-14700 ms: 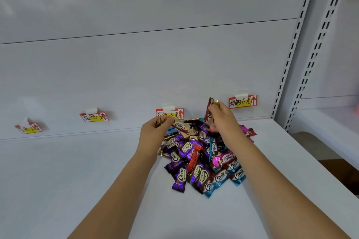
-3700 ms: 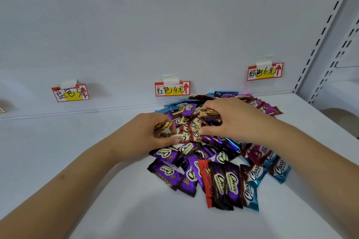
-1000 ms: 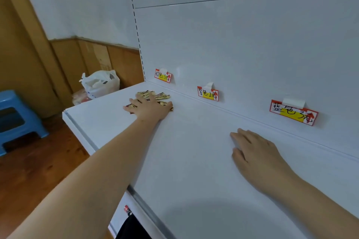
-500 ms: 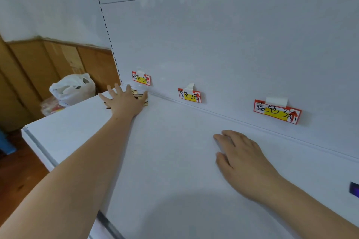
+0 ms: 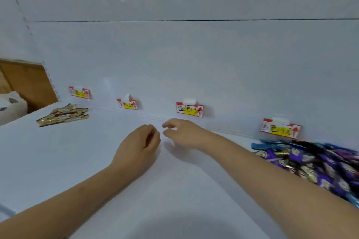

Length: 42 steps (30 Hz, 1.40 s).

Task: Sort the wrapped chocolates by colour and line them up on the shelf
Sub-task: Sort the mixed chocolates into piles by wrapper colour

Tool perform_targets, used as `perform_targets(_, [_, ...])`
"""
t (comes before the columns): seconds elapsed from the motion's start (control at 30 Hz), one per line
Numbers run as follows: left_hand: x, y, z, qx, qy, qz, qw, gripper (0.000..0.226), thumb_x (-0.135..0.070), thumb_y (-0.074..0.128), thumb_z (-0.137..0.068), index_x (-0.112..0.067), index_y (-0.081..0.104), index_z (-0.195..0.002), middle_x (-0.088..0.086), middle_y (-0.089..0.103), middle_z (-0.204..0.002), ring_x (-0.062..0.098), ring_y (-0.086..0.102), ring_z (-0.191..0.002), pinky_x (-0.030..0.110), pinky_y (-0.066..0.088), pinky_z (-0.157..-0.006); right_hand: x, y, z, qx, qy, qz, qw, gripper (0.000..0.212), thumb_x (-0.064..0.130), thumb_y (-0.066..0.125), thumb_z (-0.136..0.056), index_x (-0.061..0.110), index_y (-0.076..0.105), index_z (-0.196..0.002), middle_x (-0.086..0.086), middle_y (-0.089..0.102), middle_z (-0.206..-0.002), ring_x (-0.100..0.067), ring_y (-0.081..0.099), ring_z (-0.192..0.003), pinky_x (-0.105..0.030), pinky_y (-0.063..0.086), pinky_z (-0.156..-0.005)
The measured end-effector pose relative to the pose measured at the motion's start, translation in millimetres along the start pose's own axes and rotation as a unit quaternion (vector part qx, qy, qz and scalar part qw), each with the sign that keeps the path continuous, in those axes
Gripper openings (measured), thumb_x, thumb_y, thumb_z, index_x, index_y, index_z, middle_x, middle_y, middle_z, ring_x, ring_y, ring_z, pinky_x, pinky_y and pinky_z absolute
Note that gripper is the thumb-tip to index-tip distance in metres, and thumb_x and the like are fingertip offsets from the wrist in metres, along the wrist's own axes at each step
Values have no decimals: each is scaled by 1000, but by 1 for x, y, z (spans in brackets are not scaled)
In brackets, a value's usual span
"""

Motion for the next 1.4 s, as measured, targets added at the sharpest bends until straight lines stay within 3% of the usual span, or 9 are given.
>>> perform_targets(0.07, [-62,25,25,99,84,46,990,8,-38,50,-91,-33,56,-88,-15,54,-92,4,54,-88,26,47,-74,-11,-49,36,-53,-4,28,998,38,28,47,-100,19,53,-137,3,53,-140,-15,49,-126,-21,35,-98])
perform_targets(0.17, [-146,64,57,276,226,37,933,53,-70,47,-86,-50,35,-133,-34,28,-135,-11,29,-129,15,34,-102,-54,-109,112,-101,8,114,988,35,28,49,-99,21,56,-133,3,58,-133,-14,53,-120,-21,37,-96])
perform_targets(0.3, [-208,124,73,380,311,-76,868,95,-93,35,-71,-60,-19,-142,-17,-23,-159,13,-23,-147,45,4,-123,-143,-156,221,-90,146,185,968,60,56,53,-93,32,39,-147,-1,44,-147,-16,40,-134,-25,28,-108])
perform_targets(0.4, [-226,165,55,345,318,-102,877,100,-95,32,-69,-55,-19,-145,-8,-20,-161,22,-23,-148,53,-4,-121,-202,-156,270,-75,237,171,953,95,80,46,-71,37,23,-152,-3,31,-155,-21,29,-141,-36,24,-117])
perform_targets(0.6, [-235,190,11,253,354,-91,896,98,-97,19,-67,-47,13,-151,-14,24,-148,12,23,-136,43,25,-115,-244,-132,269,-49,195,168,965,109,83,58,-68,46,1,-153,16,0,-162,-16,4,-149,-46,11,-121])
perform_targets(0.97, [-218,178,-10,277,178,224,917,33,-5,75,-83,-36,70,-94,-26,68,-101,-4,63,-100,17,55,-77,-240,-129,254,-202,57,77,975,31,44,73,-83,36,69,-112,24,54,-123,8,49,-115,-11,37,-98])
perform_targets(1.13, [-222,171,-8,270,121,281,913,24,-34,72,-85,-40,67,-108,-16,72,-101,4,69,-94,34,61,-74,-237,-142,267,-259,84,15,962,22,48,69,-83,34,71,-100,19,70,-94,4,63,-89,-19,50,-77])
perform_targets(1.27, [-232,160,-2,193,295,137,926,37,-44,57,-95,-40,53,-132,-21,57,-123,-2,52,-118,29,44,-101,-240,-151,271,-300,103,23,948,20,47,68,-84,28,68,-91,9,71,-84,-8,66,-80,-37,54,-75])
perform_targets(1.4, [-257,161,31,252,466,72,845,44,-50,47,-96,-38,51,-138,-20,44,-141,-1,37,-134,20,30,-110,-249,-156,273,-336,118,37,934,34,50,65,-86,19,63,-100,-1,71,-92,-19,67,-87,-47,54,-81])
Point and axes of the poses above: each hand's wrist, its own z-axis away from the middle knuckle, its own y-axis out of the palm, x = y × z, the point moved 3 cm from there along -z, towards the middle knuckle
